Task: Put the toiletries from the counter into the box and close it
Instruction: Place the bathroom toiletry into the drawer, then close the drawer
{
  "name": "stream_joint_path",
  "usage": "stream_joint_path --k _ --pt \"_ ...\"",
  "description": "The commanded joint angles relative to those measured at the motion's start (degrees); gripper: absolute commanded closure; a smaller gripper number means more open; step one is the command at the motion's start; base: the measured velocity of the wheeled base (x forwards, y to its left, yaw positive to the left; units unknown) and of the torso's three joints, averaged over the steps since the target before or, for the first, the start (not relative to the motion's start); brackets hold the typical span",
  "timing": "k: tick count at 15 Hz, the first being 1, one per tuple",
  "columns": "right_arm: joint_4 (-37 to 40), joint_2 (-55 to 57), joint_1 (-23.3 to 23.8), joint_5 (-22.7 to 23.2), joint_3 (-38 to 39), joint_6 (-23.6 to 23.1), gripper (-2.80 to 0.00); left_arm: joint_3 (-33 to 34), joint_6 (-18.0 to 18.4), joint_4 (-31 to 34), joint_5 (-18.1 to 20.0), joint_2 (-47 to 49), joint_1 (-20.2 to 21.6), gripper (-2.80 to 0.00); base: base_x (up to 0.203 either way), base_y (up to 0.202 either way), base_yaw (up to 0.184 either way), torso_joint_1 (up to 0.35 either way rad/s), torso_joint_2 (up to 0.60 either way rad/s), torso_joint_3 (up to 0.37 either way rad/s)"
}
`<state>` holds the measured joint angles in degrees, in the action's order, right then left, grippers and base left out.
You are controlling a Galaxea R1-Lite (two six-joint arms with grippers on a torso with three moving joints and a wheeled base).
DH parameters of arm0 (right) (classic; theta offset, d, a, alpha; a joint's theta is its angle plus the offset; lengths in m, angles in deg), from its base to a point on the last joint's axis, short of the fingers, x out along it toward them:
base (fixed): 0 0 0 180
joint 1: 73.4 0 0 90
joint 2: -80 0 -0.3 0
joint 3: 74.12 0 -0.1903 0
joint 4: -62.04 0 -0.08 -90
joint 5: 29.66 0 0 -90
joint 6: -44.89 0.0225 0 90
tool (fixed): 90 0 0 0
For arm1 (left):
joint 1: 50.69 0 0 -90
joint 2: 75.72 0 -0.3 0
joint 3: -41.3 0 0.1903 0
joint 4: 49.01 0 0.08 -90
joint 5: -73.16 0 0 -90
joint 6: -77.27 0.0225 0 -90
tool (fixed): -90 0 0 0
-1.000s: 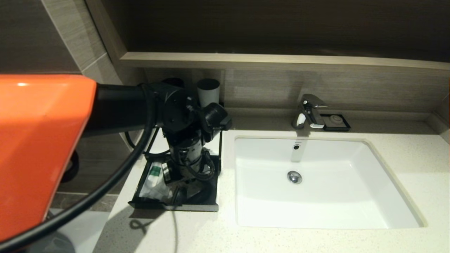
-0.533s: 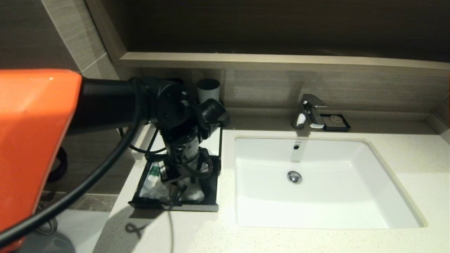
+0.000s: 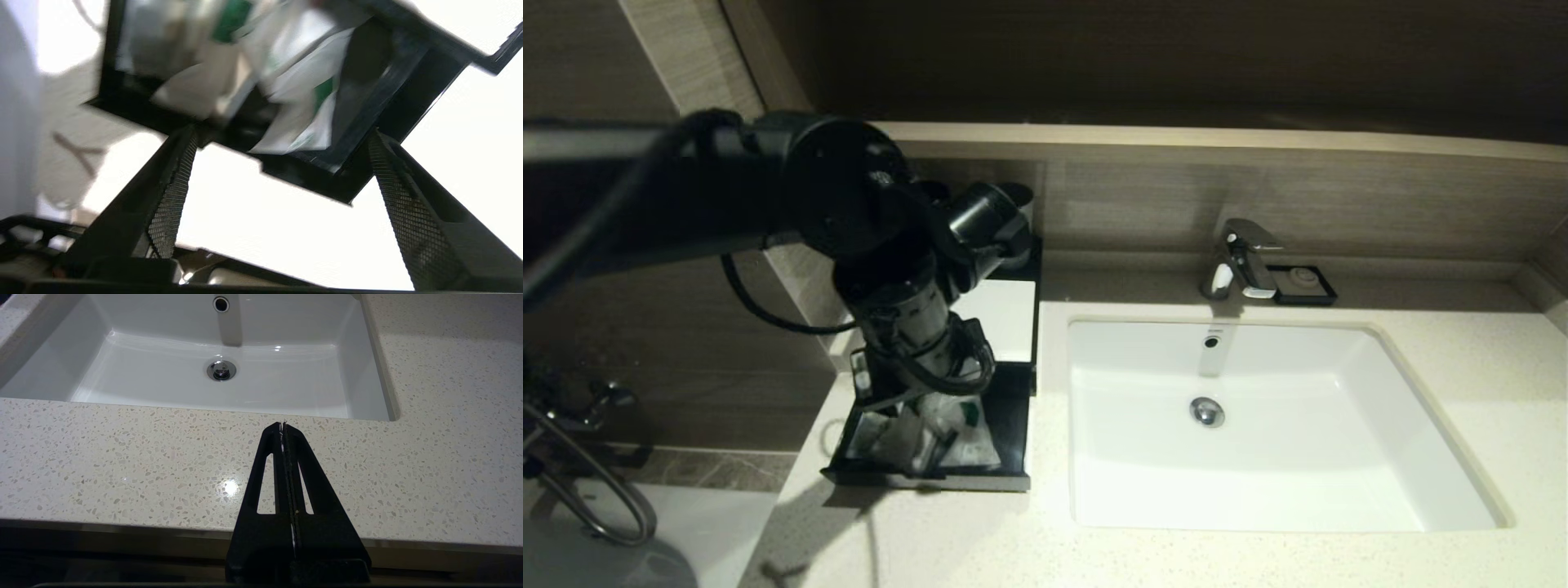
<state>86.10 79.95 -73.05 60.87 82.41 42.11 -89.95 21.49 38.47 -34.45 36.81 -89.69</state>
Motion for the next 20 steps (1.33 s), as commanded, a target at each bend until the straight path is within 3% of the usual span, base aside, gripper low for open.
stream_joint_path --k 1,2,3,8,13,20 --pt "0.0 -0.04 0.0 0.09 0.01 -0.03 0.0 3.05 0.45 2.02 -0.1 -4.43 0.0 -2.8 0.0 0.0 0.0 0.0 0.0 0.0" --pt "0.0 -0.04 0.0 0.0 0.01 -0.03 0.0 5.28 1.32 2.08 -0.08 -5.55 -0.02 -2.24 0.0 0.0 0.0 0.0 0.0 0.0" --pt "0.0 -0.04 0.0 0.0 0.01 -0.03 0.0 7.86 2.92 1.89 -0.02 -6.9 -0.02 0.0 0.0 0.0 0.0 0.0 0.0 0.0" --pt "0.0 -0.04 0.0 0.03 0.01 -0.03 0.0 16.86 7.19 0.41 0.58 -13.05 -0.03 0.0 0.0 0.0 0.0 0.0 0.0 0.0" --pt "0.0 -0.04 0.0 0.0 0.01 -0.03 0.0 31.88 10.67 -11.91 2.17 -17.62 -0.1 0.0 0.0 0.0 0.0 0.0 0.0 0.0" --pt "0.0 -0.04 0.0 0.01 0.01 -0.03 0.0 35.49 11.13 -14.28 4.33 -18.49 -1.34 0.0 0.0 0.0 0.0 0.0 0.0 0.0"
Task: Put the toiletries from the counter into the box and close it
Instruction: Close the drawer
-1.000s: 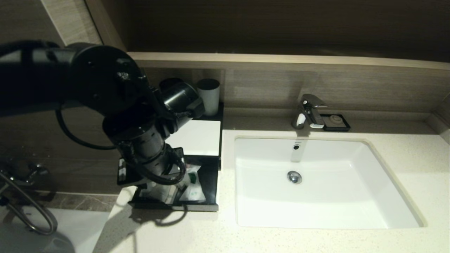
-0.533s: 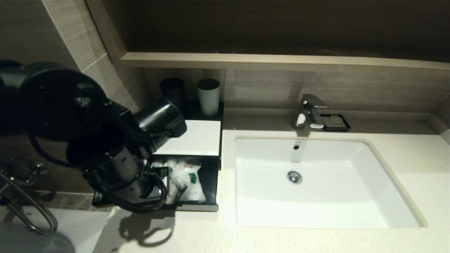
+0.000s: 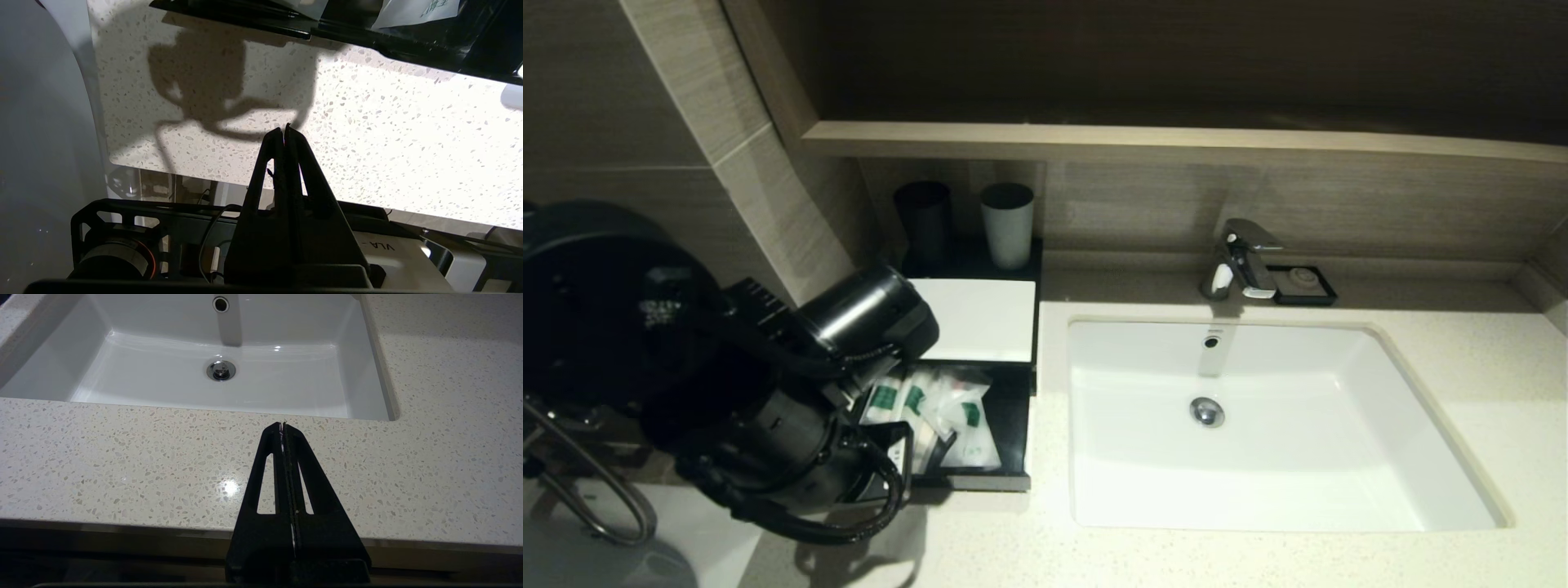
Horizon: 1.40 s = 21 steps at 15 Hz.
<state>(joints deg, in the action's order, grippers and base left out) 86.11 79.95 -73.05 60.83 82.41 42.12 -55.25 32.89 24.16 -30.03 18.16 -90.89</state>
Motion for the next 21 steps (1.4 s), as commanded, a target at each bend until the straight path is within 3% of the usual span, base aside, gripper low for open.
stream_joint_path --k 1,6,21 --pt "0.0 -0.04 0.0 0.04 0.01 -0.04 0.0 1.75 -0.11 -1.09 -0.08 0.47 -0.15 0.0 0.0 0.0 0.0 0.0 0.0 0.0" --pt "0.0 -0.04 0.0 0.04 0.01 -0.04 0.0 6.04 0.78 -6.82 -0.08 0.6 -0.15 0.0 0.0 0.0 0.0 0.0 0.0 0.0" --pt "0.0 -0.04 0.0 0.04 0.01 -0.04 0.0 5.27 0.78 -7.23 1.15 5.71 0.03 0.0 0.0 0.0 0.0 0.0 0.0 0.0"
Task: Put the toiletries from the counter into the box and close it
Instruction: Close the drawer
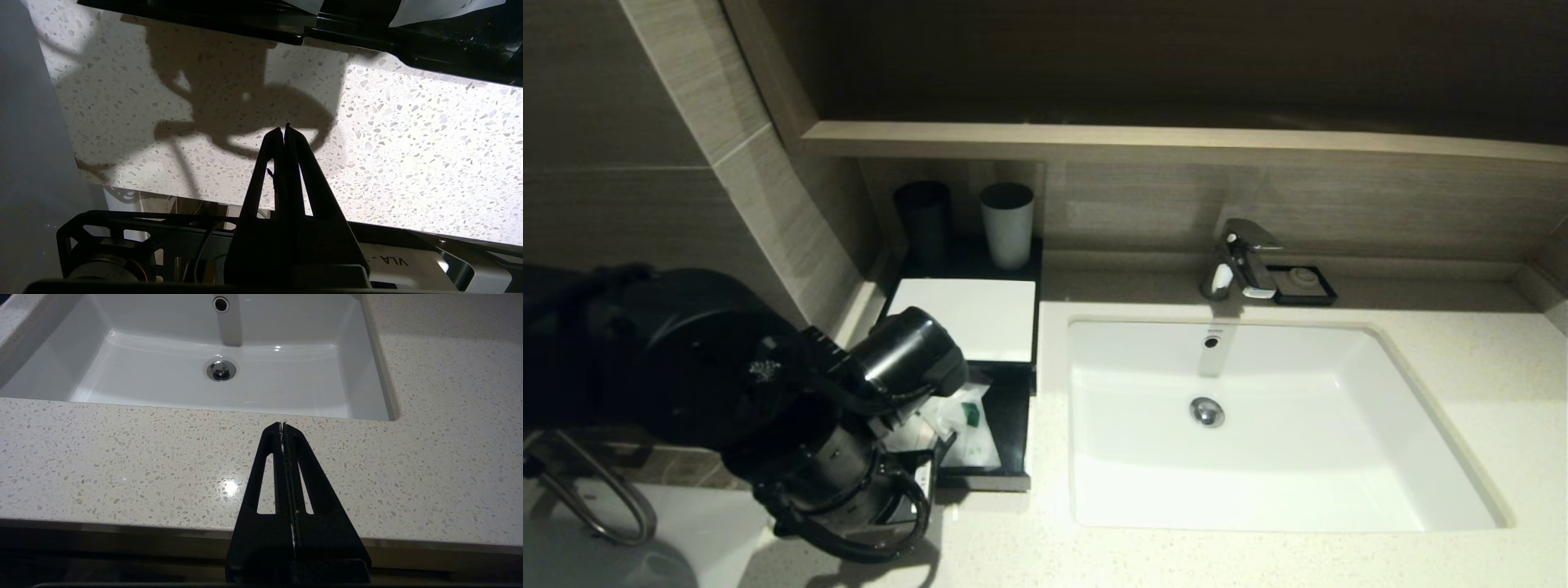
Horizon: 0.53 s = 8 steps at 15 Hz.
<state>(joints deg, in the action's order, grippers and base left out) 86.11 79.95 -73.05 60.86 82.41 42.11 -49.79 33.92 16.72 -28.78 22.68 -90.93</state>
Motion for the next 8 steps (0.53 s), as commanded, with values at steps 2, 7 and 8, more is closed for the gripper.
stream_joint_path --k 2,7,8 --pt "0.0 -0.04 0.0 0.02 0.01 -0.03 0.0 -0.03 -0.24 -1.9 -0.05 1.68 0.08 0.0 0.0 0.0 0.0 0.0 0.0 0.0" --pt "0.0 -0.04 0.0 0.06 0.01 -0.03 0.0 -0.21 -0.2 -3.51 0.25 2.67 0.2 0.0 0.0 0.0 0.0 0.0 0.0 0.0" --pt "0.0 -0.04 0.0 0.02 0.01 -0.03 0.0 -0.29 -0.23 -3.51 0.25 2.76 0.33 0.0 0.0 0.0 0.0 0.0 0.0 0.0"
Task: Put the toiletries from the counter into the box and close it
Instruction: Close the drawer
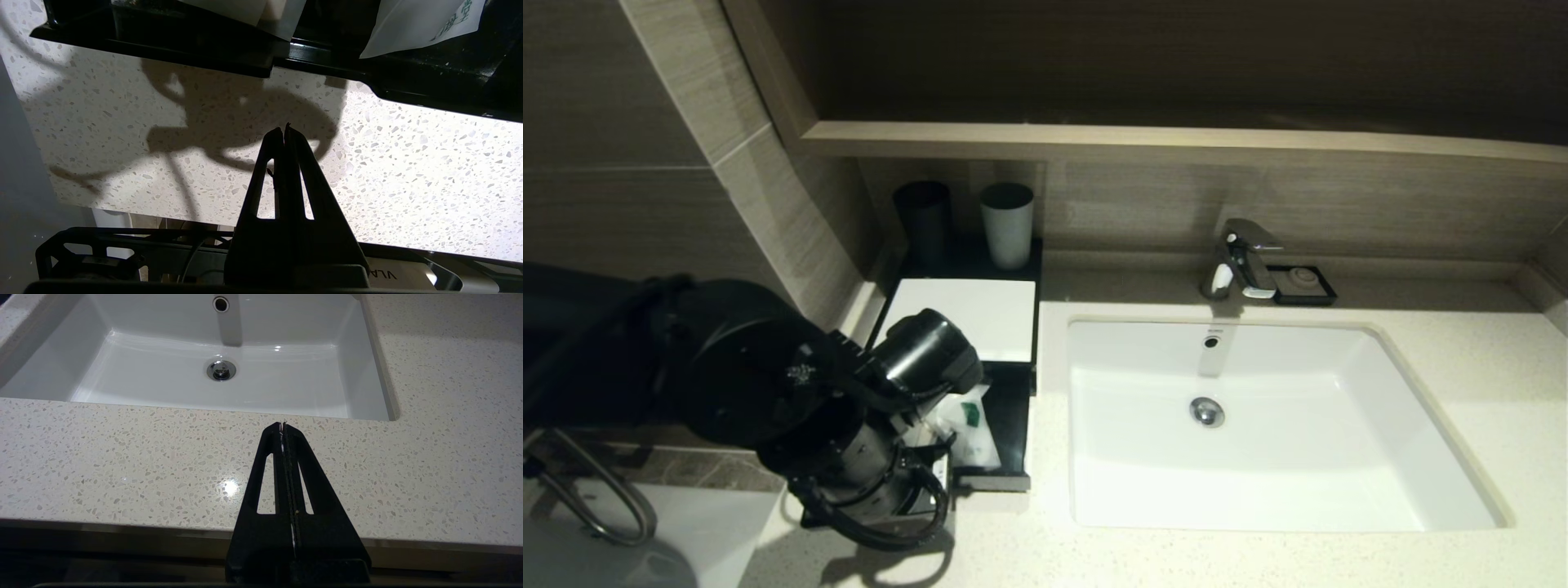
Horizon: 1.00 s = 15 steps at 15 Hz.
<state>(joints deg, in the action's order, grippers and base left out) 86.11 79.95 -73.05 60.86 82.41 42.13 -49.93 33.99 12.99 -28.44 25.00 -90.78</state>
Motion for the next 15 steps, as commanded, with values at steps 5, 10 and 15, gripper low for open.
stream_joint_path --k 5,10,15 --pt "0.0 -0.04 0.0 0.07 0.01 -0.06 0.0 -0.23 0.21 0.83 -0.01 0.44 2.16 0.0 0.0 0.0 0.0 0.0 0.0 0.0" --pt "0.0 -0.04 0.0 0.08 0.01 -0.06 0.0 0.67 3.81 0.48 1.05 -0.44 4.84 0.0 0.0 0.0 0.0 0.0 0.0 0.0" --pt "0.0 -0.04 0.0 0.02 0.01 -0.06 0.0 0.89 5.29 0.27 1.6 -0.44 5.07 0.0 0.0 0.0 0.0 0.0 0.0 0.0"
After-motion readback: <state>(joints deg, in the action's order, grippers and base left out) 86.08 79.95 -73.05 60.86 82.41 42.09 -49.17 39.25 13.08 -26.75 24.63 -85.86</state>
